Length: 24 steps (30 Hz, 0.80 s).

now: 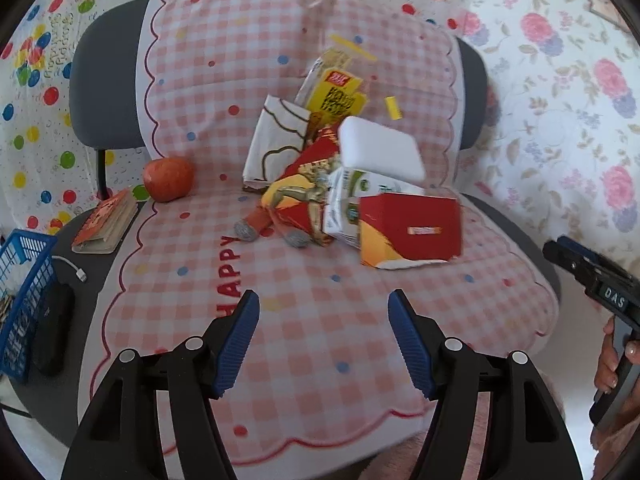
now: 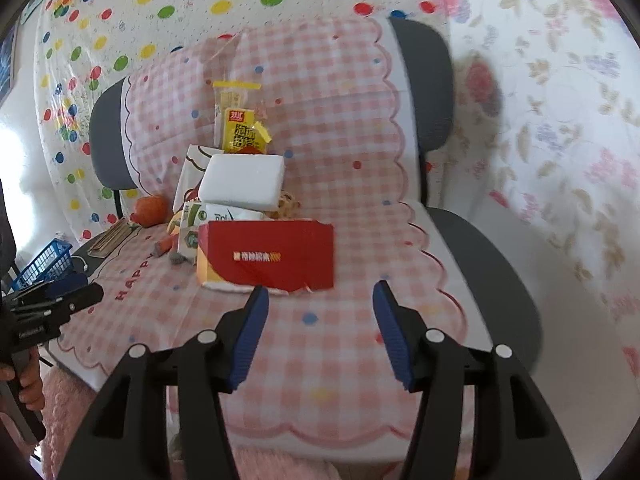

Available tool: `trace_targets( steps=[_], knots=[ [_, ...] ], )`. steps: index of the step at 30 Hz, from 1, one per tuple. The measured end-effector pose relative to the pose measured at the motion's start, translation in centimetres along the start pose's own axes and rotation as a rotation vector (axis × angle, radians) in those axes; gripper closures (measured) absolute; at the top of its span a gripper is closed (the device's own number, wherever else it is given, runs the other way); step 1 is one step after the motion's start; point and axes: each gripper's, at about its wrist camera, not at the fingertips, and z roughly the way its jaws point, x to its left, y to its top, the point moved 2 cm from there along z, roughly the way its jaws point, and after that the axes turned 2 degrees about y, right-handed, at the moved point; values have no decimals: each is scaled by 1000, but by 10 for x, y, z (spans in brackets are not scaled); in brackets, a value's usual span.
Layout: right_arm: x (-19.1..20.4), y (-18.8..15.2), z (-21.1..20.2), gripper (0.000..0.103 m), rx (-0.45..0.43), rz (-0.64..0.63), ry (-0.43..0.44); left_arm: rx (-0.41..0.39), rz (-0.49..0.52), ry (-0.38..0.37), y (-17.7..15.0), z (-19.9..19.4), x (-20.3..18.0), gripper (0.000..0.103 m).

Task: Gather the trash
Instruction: 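Return the left gripper to the chair seat while the right gripper grasps the red box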

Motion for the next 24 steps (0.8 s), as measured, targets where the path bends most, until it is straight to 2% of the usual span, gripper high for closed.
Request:
trace_targets(
  steps=[9,10,11,13,16,24],
  knots=[
    [-5,34,85,50,45,-17,51,46,9,32,16,47,8,35],
    [-7,37,94,47,49,-19,66,51,9,35,18,51,8,35],
    [-8,38,99,34,50,-21,70,55,10,33,19,54,9,35],
    [-13,36,110,19,56,-27,99,62,19,32,20,59,8,35],
    [-20,32,124,8,78,-20,158,75,29,37,21,68,7,35],
    [-27,27,158,6,185,39,353,96,26,25,18,78,2,35]
  ],
)
